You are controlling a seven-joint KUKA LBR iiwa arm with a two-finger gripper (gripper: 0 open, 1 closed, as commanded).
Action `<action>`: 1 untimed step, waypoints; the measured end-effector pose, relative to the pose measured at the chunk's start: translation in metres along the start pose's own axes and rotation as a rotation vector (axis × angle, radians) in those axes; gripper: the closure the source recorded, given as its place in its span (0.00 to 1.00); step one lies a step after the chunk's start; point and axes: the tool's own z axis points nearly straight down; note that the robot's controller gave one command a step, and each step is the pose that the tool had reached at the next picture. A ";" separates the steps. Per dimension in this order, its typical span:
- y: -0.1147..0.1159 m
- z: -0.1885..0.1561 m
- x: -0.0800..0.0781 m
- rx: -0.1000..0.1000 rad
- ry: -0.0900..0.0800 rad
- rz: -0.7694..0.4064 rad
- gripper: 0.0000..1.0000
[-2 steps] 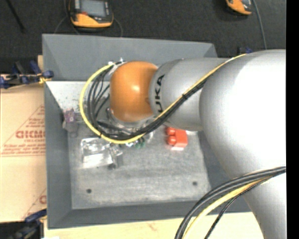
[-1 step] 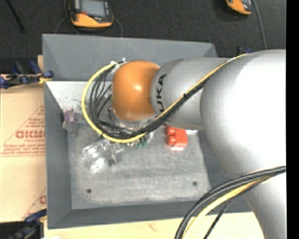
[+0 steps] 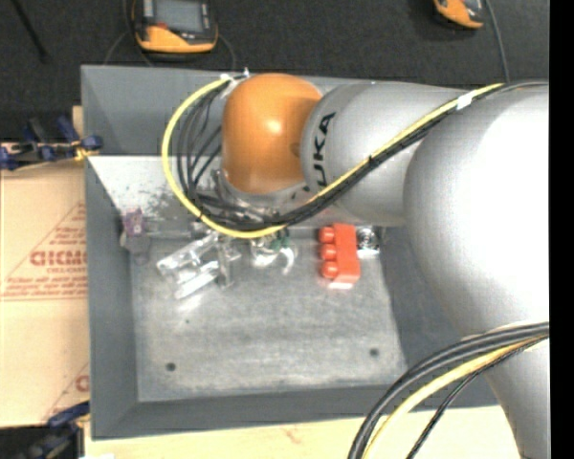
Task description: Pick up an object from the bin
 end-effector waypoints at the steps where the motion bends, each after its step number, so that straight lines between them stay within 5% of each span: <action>1: 0.013 -0.084 0.013 0.000 -0.002 -0.016 1.00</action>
Offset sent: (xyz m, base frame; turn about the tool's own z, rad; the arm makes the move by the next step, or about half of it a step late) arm -0.0196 0.0076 0.0789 -0.0189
